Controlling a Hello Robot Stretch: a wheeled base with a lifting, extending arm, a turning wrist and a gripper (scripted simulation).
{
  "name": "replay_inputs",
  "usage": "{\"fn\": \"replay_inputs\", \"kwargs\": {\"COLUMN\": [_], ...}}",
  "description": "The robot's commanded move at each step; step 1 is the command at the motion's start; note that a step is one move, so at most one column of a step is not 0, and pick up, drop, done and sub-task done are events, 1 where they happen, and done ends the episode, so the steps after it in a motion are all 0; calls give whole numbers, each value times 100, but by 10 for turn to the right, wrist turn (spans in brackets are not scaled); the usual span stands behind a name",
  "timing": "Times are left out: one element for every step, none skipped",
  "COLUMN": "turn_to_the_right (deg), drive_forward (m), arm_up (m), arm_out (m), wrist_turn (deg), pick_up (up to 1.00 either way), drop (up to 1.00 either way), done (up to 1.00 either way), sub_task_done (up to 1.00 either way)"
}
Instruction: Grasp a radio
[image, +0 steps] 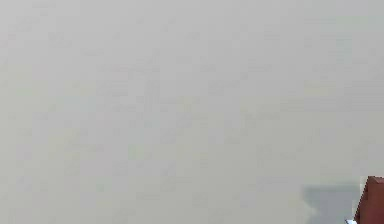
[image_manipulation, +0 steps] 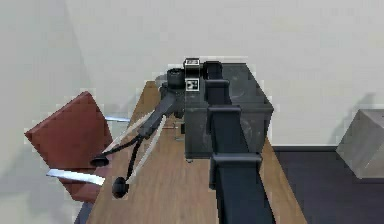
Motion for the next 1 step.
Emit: {"fn": "replay_inputs", "kwargs": {"turn_to_the_right": [0], "drive_forward": [0], "arm_up": [0], "arm_out": [0], "wrist_turn": [450], "pick_up": [0], "drop": [0], "done": [0], "sub_task_done": [0]}}
